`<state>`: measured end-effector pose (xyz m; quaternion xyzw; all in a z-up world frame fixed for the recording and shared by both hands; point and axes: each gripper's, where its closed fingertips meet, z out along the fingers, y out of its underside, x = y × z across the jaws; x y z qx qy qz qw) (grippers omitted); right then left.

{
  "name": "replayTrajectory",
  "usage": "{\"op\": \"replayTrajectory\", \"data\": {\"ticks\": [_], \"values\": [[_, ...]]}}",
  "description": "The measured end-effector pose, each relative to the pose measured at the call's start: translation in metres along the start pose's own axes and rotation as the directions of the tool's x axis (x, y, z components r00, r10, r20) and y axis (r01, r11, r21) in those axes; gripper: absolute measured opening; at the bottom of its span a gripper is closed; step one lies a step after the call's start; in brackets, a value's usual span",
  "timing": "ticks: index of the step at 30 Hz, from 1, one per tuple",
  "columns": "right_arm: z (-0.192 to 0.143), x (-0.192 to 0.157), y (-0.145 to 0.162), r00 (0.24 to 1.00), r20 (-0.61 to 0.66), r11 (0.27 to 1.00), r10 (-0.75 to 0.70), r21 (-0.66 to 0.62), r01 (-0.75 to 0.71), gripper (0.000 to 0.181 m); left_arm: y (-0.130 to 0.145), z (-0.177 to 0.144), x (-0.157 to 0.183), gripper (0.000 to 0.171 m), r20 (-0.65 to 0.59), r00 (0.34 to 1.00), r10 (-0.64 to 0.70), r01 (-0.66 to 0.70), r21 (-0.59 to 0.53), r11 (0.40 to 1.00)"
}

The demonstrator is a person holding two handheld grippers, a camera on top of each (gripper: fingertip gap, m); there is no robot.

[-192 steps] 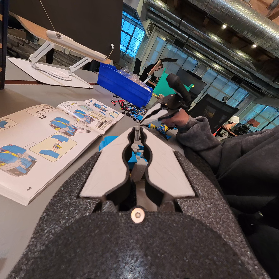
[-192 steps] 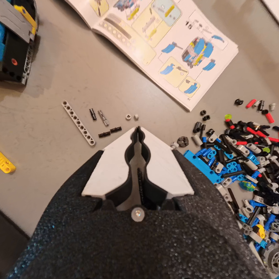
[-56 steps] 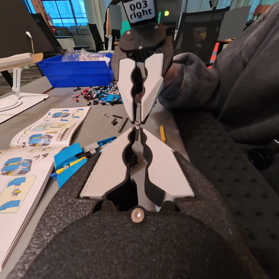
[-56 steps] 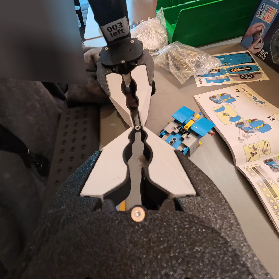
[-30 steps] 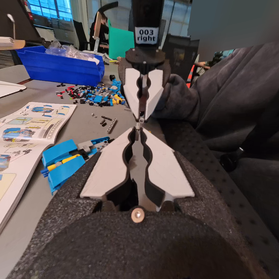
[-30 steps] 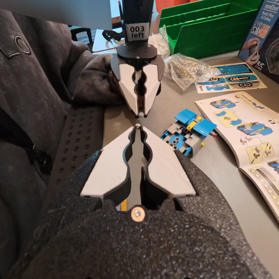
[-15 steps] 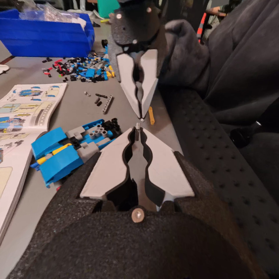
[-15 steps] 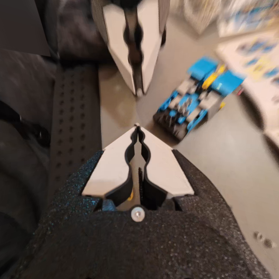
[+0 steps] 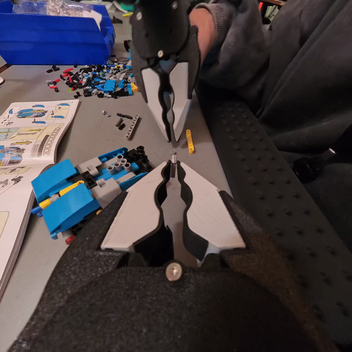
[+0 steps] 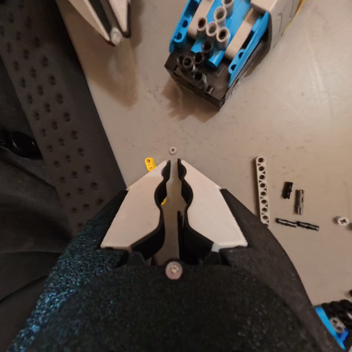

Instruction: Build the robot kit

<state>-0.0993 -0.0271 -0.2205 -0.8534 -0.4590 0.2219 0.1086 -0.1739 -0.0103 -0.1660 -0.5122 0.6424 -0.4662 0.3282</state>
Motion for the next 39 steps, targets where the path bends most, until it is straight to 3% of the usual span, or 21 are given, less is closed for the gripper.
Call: {"op": "replayTrajectory", "data": {"ticks": [4, 10, 17, 27, 28, 30, 32, 33, 39], "values": [[-0.01, -0.001, -0.011, 0.984, -0.18, 0.994, 0.012, 0.106, 0.007, 0.02, 0.0, 0.0, 0.0, 0.006, 0.003, 1.0, -0.001, 0.001, -0.003, 1.0], [0.003, 0.003, -0.004, 0.945, -0.328, 0.998, -0.008, 0.052, 0.026, 0.03, 0.002, 0.002, 0.001, 0.006, 0.005, 1.0, 0.008, -0.008, -0.014, 1.0], [0.009, 0.008, -0.007, 0.932, -0.354, 0.997, -0.07, 0.0, 0.075, 0.012, 0.001, 0.002, 0.0, 0.006, 0.008, 1.0, 0.003, -0.003, -0.009, 1.0], [0.014, 0.006, -0.006, 0.971, -0.235, 0.999, -0.039, 0.008, 0.042, 0.006, 0.001, 0.003, -0.002, 0.006, 0.022, 1.0, 0.006, -0.006, -0.011, 1.0], [0.012, 0.007, -0.012, 0.97, -0.241, 0.997, -0.042, 0.046, 0.055, 0.006, 0.0, 0.003, -0.002, 0.006, 0.025, 1.0, 0.008, -0.007, -0.004, 1.0], [-0.004, -0.007, -0.046, 0.986, -0.166, 0.957, -0.033, 0.28, 0.079, 0.006, -0.002, 0.003, -0.001, 0.006, 0.024, 1.0, 0.011, -0.012, 0.011, 1.0], [-0.032, -0.02, -0.082, 0.994, -0.103, 0.837, -0.029, 0.541, 0.081, 0.006, -0.005, 0.003, 0.0, 0.006, 0.023, 1.0, 0.017, -0.017, 0.023, 1.0], [-0.039, -0.031, -0.091, 0.998, -0.037, 0.792, -0.053, 0.607, 0.064, 0.006, -0.005, 0.002, -0.001, 0.006, 0.025, 1.0, 0.014, -0.015, 0.03, 0.999], [-0.024, -0.037, -0.097, 0.996, -0.042, 0.792, -0.074, 0.605, 0.084, 0.006, -0.01, -0.001, -0.003, 0.005, 0.018, 1.0, -0.018, 0.017, 0.063, 0.998]]}}
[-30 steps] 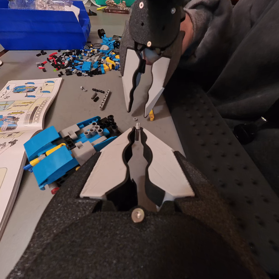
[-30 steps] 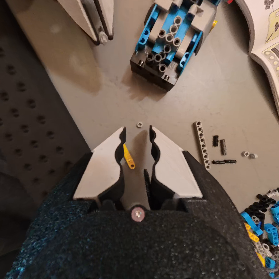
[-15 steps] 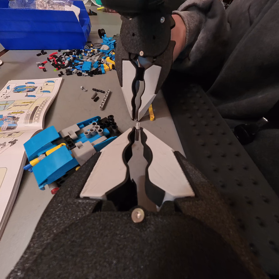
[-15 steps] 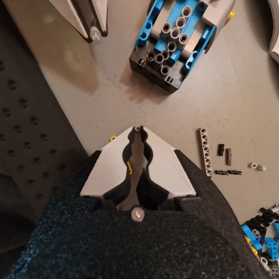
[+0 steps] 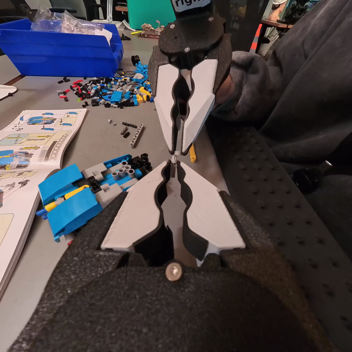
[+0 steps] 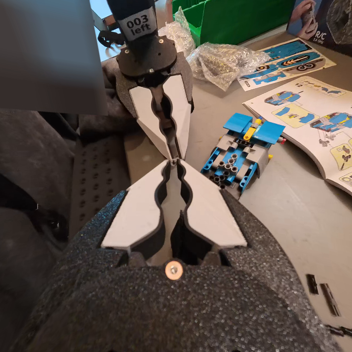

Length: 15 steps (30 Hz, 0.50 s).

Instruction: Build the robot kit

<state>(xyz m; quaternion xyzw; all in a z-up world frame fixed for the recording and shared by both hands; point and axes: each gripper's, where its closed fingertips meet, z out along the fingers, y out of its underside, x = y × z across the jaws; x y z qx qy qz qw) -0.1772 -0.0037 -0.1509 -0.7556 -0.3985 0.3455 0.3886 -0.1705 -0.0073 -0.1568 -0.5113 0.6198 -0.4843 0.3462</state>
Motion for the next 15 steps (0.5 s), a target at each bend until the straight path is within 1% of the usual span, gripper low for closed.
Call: {"op": "replayTrajectory", "data": {"ticks": [3, 8, 10, 12, 15], "values": [[-0.001, 0.002, -0.003, 1.0, -0.009, 1.0, 0.009, 0.019, -0.009, 0.006, -0.001, 0.0, 0.0, 0.005, 0.007, 1.0, 0.006, -0.006, 0.006, 1.0], [0.001, 0.005, 0.001, 1.0, -0.023, 1.0, -0.001, -0.006, 0.001, 0.006, 0.001, 0.0, -0.001, 0.005, 0.013, 1.0, 0.007, -0.007, -0.007, 1.0], [0.002, 0.003, 0.001, 1.0, -0.008, 1.0, -0.003, -0.003, 0.003, 0.006, 0.001, 0.0, 0.0, 0.005, 0.002, 1.0, 0.007, -0.007, -0.007, 1.0], [0.001, 0.003, 0.0, 1.0, -0.002, 1.0, -0.003, 0.016, 0.003, 0.006, -0.001, -0.001, 0.0, 0.005, -0.004, 1.0, -0.009, 0.009, 0.007, 1.0], [-0.002, -0.001, -0.007, 0.999, 0.046, 0.997, 0.025, 0.075, -0.029, 0.006, -0.009, -0.004, 0.003, 0.005, -0.044, 0.997, -0.064, 0.067, 0.062, 0.996]]}}
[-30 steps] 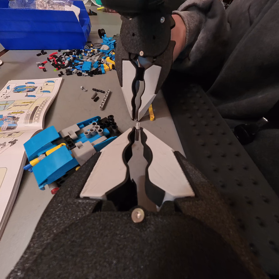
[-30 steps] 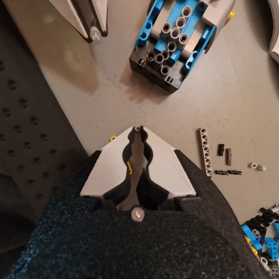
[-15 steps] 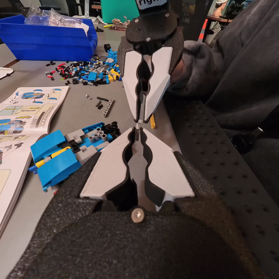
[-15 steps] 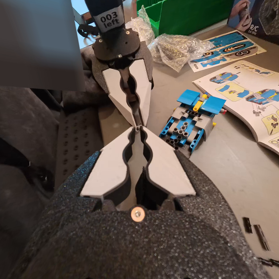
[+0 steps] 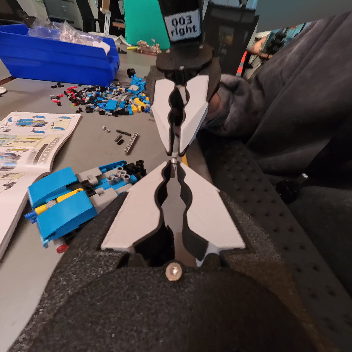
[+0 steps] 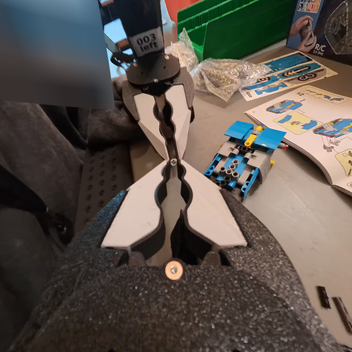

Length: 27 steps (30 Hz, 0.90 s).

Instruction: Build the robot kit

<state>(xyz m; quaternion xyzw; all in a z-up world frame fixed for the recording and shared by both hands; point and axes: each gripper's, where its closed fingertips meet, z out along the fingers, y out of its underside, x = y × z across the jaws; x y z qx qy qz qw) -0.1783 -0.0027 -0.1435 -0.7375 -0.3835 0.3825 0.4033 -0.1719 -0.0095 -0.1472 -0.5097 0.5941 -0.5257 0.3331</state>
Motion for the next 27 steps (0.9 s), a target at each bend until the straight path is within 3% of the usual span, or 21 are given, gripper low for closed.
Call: {"op": "replayTrajectory", "data": {"ticks": [7, 21, 27], "values": [[-0.008, -0.008, -0.019, 0.997, 0.061, 0.99, 0.05, 0.131, -0.057, 0.006, -0.02, -0.006, 0.006, 0.005, -0.111, 0.983, -0.148, 0.163, 0.138, 0.977], [-0.01, -0.004, -0.022, 0.998, 0.036, 0.984, 0.045, 0.173, -0.05, 0.006, -0.025, -0.006, 0.002, 0.004, -0.152, 0.958, -0.243, 0.269, 0.178, 0.947], [-0.012, -0.005, -0.033, 0.998, 0.04, 0.97, 0.058, 0.236, -0.066, 0.006, -0.035, -0.01, 0.001, 0.004, -0.218, 0.922, -0.32, 0.369, 0.24, 0.898]]}}
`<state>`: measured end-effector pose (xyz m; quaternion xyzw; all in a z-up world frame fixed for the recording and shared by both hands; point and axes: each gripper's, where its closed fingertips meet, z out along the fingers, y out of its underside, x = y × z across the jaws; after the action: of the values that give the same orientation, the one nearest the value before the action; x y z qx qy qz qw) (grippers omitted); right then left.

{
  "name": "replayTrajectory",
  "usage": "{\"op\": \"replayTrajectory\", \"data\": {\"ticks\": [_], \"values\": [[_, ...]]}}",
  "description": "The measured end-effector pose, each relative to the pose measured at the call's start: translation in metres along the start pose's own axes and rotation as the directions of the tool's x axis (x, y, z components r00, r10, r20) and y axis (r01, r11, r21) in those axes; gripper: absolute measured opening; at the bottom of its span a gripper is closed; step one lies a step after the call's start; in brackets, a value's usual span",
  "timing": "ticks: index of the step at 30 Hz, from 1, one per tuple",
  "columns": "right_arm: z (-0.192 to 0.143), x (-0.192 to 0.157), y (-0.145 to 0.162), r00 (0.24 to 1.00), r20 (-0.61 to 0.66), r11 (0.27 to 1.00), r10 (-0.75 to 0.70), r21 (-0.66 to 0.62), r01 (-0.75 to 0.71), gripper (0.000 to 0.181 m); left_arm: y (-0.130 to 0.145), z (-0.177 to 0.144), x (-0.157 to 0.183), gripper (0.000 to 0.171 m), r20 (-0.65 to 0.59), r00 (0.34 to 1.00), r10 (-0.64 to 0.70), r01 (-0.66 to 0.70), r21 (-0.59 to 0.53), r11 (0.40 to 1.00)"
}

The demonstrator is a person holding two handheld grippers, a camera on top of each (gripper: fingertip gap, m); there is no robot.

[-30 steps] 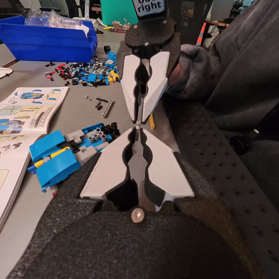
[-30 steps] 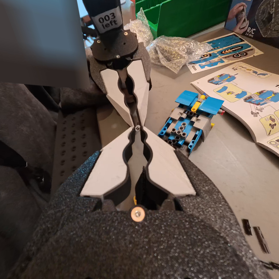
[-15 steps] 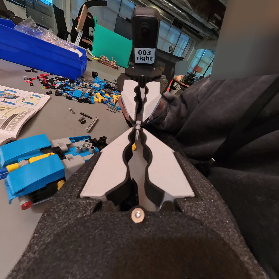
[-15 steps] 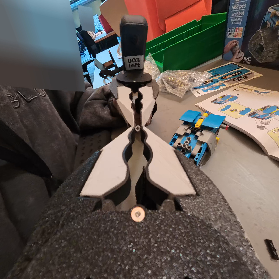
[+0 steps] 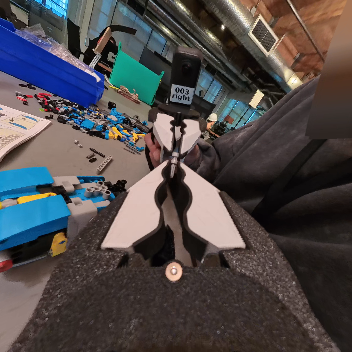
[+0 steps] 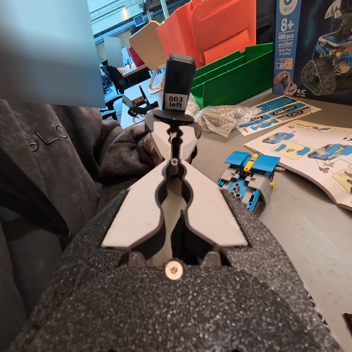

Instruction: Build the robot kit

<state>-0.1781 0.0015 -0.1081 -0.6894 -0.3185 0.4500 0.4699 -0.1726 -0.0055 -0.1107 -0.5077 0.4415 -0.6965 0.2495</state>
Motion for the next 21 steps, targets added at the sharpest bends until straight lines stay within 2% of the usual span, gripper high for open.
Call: {"op": "replayTrajectory", "data": {"ticks": [5, 16, 21], "values": [[-0.0001, 0.0007, -0.0018, 1.0, 0.007, 1.0, 0.017, 0.011, -0.017, 0.006, -0.0018, 0.0005, -0.0004, 0.004, -0.032, 0.997, -0.07, 0.071, 0.023, 0.997], [-0.0018, 0.0031, -0.0019, 0.998, 0.011, 0.998, 0.061, 0.02, -0.061, 0.006, -0.0039, 0.0027, -0.0026, 0.004, -0.027, 0.994, -0.108, 0.11, 0.056, 0.992], [-0.003, 0.0015, -0.0072, 0.997, 0.023, 0.996, 0.075, 0.055, -0.076, 0.006, -0.0096, 0.0024, -0.0002, 0.004, -0.068, 0.985, -0.159, 0.165, 0.098, 0.981]]}}
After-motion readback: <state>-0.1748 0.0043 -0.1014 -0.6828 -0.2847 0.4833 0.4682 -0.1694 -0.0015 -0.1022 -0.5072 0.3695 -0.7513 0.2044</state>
